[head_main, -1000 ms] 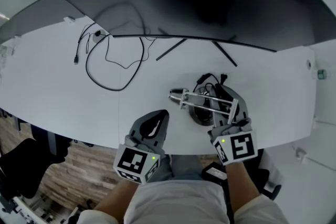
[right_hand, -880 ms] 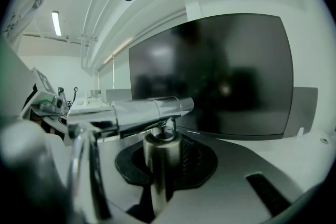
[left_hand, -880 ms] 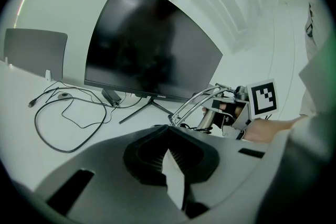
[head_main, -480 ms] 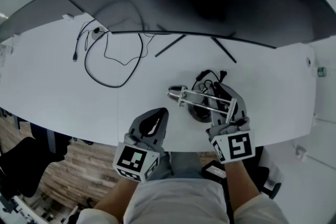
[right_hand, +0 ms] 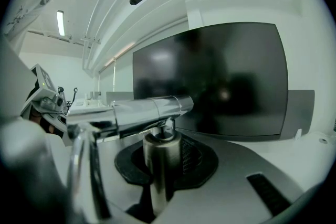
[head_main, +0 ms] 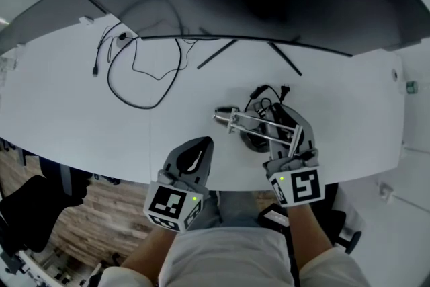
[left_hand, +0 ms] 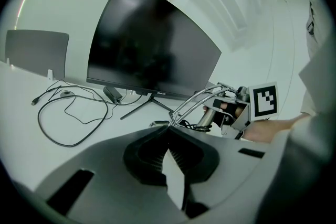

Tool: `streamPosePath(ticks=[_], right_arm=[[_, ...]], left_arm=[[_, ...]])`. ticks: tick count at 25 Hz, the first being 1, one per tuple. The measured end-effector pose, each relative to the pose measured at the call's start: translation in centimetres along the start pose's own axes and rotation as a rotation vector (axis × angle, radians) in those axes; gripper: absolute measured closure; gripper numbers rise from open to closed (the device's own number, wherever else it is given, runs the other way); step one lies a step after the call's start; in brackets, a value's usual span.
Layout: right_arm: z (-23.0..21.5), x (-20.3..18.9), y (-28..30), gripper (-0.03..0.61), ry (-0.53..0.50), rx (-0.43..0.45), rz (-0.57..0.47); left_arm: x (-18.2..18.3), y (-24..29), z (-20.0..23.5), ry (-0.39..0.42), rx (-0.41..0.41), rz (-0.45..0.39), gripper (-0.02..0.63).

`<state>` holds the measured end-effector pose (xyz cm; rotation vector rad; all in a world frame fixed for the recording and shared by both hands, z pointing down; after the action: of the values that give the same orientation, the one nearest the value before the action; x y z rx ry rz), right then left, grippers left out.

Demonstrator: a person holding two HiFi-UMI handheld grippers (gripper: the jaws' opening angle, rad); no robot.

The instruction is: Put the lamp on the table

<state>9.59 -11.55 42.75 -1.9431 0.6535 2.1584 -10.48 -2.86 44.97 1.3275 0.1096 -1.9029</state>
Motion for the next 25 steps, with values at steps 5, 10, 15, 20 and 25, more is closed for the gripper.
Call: streamPosePath(ticks=[5,10,15,20,25], right_arm=[[0.0,-0.1,-0.3,0.526,0.004,-0.001,-0.018],[0.0,-0.4,-0.5,0.526,0.005,-0.002,-0.029],[0.0,-0.4,-0.5,0.526,0.006,0.003,-0.032],[0.1,-0.5,-0.5,0.526,0.004,0.014,-0.042],[0.3,-0.8,-0.8,0.490,-0.004,0.019,-0.046]], left_arm=[[-0.5,-0.1,-0.4,0.002,-0.004,0.000,0.611],[-0.8,-0.2,-0.6,0.002,-0.006,-0.003,0.611],[-0.7,-0.4,-0.8,0.002,-0.005,-0.003,0.611],[-1.1,-0.6,-1.0,-0.002,-0.009,0.000,0.611],[-1.3,-0.9,-1.1,-0.007,-0.012,0.004,0.611]])
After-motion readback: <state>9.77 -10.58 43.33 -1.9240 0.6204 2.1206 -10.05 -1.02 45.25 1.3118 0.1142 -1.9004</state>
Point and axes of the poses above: the fingertips, and each gripper's own axes: y forward along the fingers, z to its left, x out of its top, the point moved 9 cm from there along -y, backward along the fingers, and after that the axes turned 13 degrees about -x, right-handed, at the moved point
